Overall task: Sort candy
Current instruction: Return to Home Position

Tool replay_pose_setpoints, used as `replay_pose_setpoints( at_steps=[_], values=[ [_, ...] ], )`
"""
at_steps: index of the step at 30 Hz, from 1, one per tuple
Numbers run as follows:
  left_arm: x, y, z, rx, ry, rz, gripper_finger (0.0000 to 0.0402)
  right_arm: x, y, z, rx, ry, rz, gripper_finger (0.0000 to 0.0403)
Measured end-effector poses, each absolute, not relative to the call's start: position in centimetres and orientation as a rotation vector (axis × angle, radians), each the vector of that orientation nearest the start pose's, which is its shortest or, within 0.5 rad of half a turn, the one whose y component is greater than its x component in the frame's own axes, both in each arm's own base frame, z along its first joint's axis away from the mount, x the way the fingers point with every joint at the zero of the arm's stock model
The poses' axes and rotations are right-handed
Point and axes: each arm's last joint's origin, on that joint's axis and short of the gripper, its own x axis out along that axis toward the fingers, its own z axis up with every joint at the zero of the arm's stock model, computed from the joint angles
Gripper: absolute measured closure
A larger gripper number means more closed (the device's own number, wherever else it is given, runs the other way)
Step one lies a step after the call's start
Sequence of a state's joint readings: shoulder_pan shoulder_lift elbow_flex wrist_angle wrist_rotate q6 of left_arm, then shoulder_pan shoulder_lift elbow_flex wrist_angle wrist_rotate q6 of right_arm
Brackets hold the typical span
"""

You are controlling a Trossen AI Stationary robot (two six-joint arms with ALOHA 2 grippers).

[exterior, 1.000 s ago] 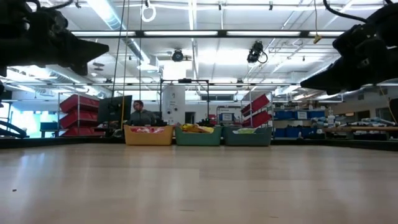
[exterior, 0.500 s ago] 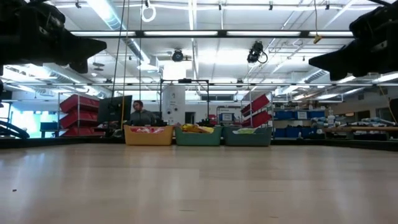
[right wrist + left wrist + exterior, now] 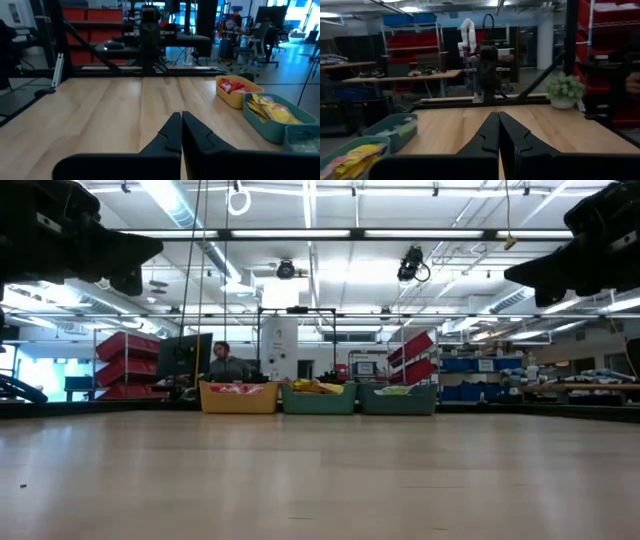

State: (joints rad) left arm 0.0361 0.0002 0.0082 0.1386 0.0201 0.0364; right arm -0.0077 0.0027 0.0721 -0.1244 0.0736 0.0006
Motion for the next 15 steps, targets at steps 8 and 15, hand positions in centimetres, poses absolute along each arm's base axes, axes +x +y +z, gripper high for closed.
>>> replay_pose_setpoints(
  at_steps=[8,15],
  values=[
    [9.69,0.45,17.23,0.040,-0.070,0.072,0.0402,9.49,-0.23,17.07,-0.003,0.042,-0.063,0.0403],
    [9.68,-0.11,17.13,-0.036,-0.058,-0.125,0.0402,9.50,-0.15,17.05,0.147,0.040,-0.042,0.0403]
  ],
)
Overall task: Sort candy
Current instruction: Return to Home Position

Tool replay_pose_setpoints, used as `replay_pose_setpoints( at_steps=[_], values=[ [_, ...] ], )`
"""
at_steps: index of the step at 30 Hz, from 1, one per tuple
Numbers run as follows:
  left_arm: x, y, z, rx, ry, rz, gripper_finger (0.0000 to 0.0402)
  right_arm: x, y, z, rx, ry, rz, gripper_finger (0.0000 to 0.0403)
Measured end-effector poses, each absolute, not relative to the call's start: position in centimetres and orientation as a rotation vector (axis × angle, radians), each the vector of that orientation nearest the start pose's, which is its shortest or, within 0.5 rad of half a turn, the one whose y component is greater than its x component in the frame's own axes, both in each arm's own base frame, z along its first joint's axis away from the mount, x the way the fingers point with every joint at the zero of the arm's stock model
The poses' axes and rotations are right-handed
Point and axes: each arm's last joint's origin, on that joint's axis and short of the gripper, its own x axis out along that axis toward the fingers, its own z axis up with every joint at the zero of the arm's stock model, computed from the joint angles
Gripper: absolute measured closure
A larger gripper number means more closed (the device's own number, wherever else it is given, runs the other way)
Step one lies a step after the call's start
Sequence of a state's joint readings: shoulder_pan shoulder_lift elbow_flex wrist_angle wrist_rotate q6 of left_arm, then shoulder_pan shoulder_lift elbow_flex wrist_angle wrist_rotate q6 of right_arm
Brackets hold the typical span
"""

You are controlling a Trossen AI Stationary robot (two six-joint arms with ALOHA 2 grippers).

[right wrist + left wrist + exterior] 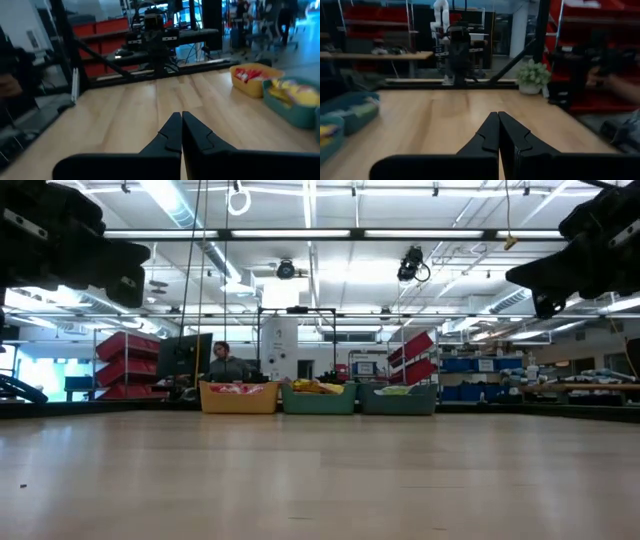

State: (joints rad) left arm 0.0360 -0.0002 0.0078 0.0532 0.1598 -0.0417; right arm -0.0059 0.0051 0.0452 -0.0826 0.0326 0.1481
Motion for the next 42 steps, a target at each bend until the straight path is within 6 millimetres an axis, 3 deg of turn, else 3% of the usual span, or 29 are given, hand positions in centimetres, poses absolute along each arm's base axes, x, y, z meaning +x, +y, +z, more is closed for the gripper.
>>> replay_pose_setpoints(
  at_steps=[5,12,23,42],
  values=[
    [9.67,-0.13,17.24,-0.102,-0.065,-0.133,0.0402,9.51,-0.07,17.03,0.212,0.042,-0.025,0.0403],
    [9.67,0.30,17.46,-0.038,-0.096,0.015,0.0402,9.72,0.24,17.00,0.064,-0.032,0.026,0.0403],
    [9.69,0.71,16.80,0.108,-0.019,0.157,0.0402,9.98,0.08,16.43,-0.047,0.014,-0.007,0.0403],
    [9.79,0.76,17.21,0.098,-0.058,0.171,0.0401,9.97,0.07,16.46,-0.056,0.012,-0.010,0.0402]
  ],
)
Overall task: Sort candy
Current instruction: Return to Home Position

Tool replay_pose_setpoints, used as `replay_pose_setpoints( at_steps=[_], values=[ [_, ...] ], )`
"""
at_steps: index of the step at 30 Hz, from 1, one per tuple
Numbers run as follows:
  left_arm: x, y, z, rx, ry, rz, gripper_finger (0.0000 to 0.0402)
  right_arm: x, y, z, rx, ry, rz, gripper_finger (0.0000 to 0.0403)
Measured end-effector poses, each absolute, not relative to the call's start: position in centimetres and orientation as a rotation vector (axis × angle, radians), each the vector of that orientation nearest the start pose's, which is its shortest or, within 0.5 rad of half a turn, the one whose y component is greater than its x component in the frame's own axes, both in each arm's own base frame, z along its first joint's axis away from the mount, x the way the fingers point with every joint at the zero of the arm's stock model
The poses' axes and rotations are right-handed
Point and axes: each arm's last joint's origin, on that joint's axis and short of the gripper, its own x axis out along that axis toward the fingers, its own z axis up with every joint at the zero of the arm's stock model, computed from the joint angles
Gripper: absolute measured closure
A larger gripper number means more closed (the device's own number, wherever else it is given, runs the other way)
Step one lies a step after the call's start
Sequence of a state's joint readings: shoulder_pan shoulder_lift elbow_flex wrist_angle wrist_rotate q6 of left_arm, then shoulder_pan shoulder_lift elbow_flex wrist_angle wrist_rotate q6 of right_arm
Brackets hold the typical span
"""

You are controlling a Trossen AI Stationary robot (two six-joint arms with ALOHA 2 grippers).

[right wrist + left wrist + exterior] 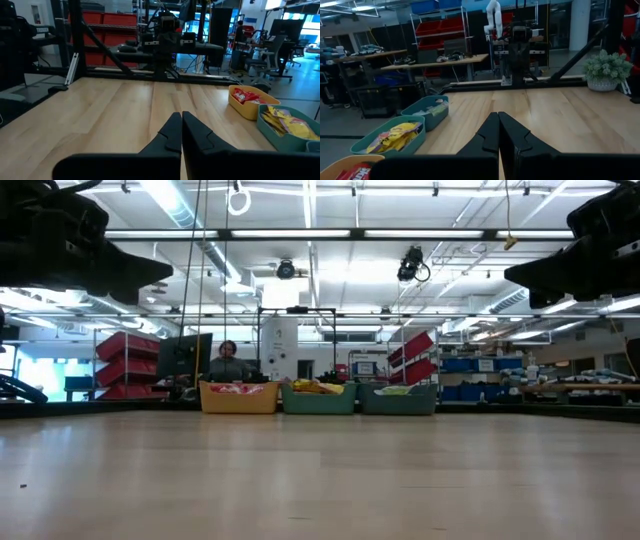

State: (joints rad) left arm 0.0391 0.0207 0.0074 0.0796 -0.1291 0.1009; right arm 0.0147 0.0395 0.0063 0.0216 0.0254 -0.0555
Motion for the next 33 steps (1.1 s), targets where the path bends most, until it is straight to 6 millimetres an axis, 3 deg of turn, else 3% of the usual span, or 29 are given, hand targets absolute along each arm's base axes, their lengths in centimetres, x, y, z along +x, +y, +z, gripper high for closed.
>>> replay_pose_setpoints(
  at_steps=[33],
  values=[
    [9.78,0.74,17.25,0.097,-0.063,0.164,0.0394,9.97,0.07,16.48,-0.056,0.012,-0.010,0.0400]
  ],
)
